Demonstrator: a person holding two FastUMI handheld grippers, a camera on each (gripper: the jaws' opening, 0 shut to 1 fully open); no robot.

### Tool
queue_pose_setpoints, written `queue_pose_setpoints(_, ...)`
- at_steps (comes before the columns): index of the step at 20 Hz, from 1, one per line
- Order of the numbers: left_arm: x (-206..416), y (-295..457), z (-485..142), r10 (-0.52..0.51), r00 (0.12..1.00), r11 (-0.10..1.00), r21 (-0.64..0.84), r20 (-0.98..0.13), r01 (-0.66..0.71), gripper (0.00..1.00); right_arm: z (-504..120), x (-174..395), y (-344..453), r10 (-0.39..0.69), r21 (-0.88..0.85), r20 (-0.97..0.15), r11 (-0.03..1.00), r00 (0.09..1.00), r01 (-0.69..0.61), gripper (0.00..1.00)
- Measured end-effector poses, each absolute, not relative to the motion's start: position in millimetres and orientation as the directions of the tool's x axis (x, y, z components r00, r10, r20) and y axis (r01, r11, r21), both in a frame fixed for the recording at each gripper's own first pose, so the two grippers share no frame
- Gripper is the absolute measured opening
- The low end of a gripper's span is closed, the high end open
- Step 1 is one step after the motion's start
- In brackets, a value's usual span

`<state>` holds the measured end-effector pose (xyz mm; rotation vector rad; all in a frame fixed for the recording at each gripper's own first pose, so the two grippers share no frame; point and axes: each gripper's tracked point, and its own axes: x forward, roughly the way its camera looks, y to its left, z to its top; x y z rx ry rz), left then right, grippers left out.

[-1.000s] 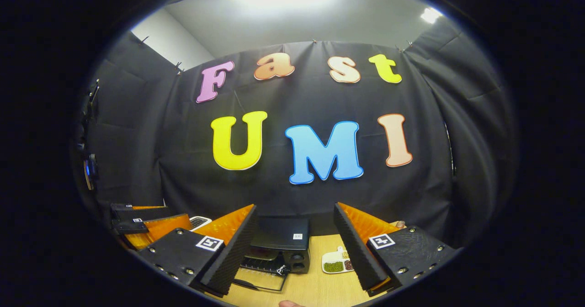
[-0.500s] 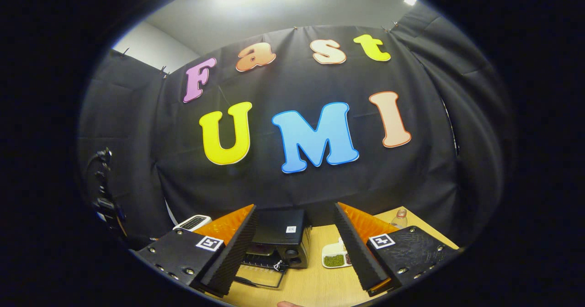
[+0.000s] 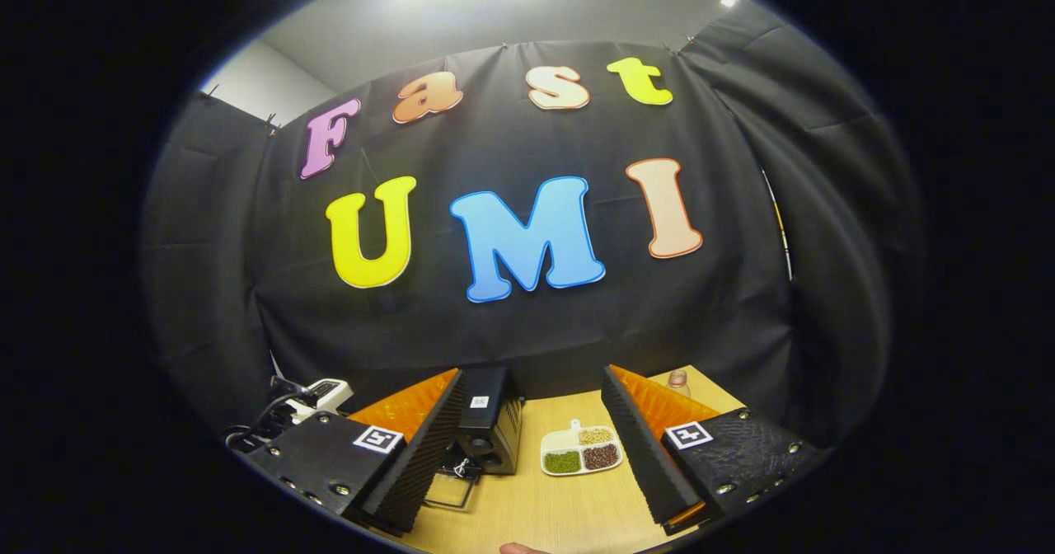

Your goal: Open the electric oven with the left hand, put the food in, and close the electric oven.

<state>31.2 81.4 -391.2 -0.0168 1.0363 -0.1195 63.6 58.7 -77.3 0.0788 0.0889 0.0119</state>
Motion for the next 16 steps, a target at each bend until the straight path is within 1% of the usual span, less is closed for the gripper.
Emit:
queue_pose_setpoints(1,28.2,87.2,-402.6,-0.095,0.467,0.995,-0.065,-0.879,0.080,0.99,-81.4,62.4,54.8,0.007,0.078,-0.100,0.997,0.995,0.001,1.00)
queue_pose_setpoints(2,26.3,91.0,-412.6,-0.090,0.432,0.995,-0.067,-0.897,0.068,0.95,-83.6,62.1,50.5,-0.001,0.075,-0.107,0.997,0.994,0.009,1.00)
queue_pose_setpoints(3,24.9,93.2,-421.6,-0.083,0.403,0.996,-0.065,-0.912,0.058,0.99,-84.4,61.4,46.4,-0.009,0.072,-0.111,0.997,0.994,0.017,1.00)
queue_pose_setpoints(4,25.6,96.6,-430.0,-0.073,0.379,0.997,-0.058,-0.922,0.052,0.92,-85.3,61.3,42.8,-0.017,0.070,-0.115,0.997,0.993,0.026,1.00)
queue_pose_setpoints(5,25.7,99.8,-438.1,-0.068,0.359,0.997,-0.053,-0.931,0.053,0.95,-87.6,61.3,38.5,-0.026,0.068,-0.121,0.997,0.992,0.034,1.00)
queue_pose_setpoints(9,33.3,107.5,-462.7,-0.049,0.307,0.999,-0.041,-0.950,0.034,0.95,-89.1,60.6,26.1,-0.062,0.069,-0.128,0.995,0.990,0.071,1.00)
queue_pose_setpoints(10,36.6,108.8,-467.7,-0.043,0.297,0.999,-0.036,-0.954,0.032,0.99,-89.1,60.2,24.5,-0.067,0.066,-0.129,0.995,0.989,0.076,1.00)
queue_pose_setpoints(11,39.7,110.5,-473.4,-0.038,0.289,0.999,-0.030,-0.957,0.033,0.95,-91.0,60.0,23.2,-0.070,0.062,-0.132,0.995,0.989,0.078,1.00)
queue_pose_setpoints(13,43.2,109.5,-485.5,-0.041,0.264,0.999,-0.035,-0.964,0.029,0.95,-92.9,60.2,20.3,-0.077,0.055,-0.140,0.995,0.987,0.085,1.00)
queue_pose_setpoints(14,42.4,109.0,-489.5,-0.042,0.249,0.999,-0.036,-0.968,0.028,0.92,-94.0,60.4,18.8,-0.082,0.054,-0.143,0.994,0.986,0.090,1.00)
queue_pose_setpoints(16,48.3,114.7,-494.5,-0.023,0.255,0.999,-0.011,-0.967,0.048,0.99,-94.1,59.3,13.6,-0.095,0.053,-0.148,0.993,0.984,0.104,1.00)
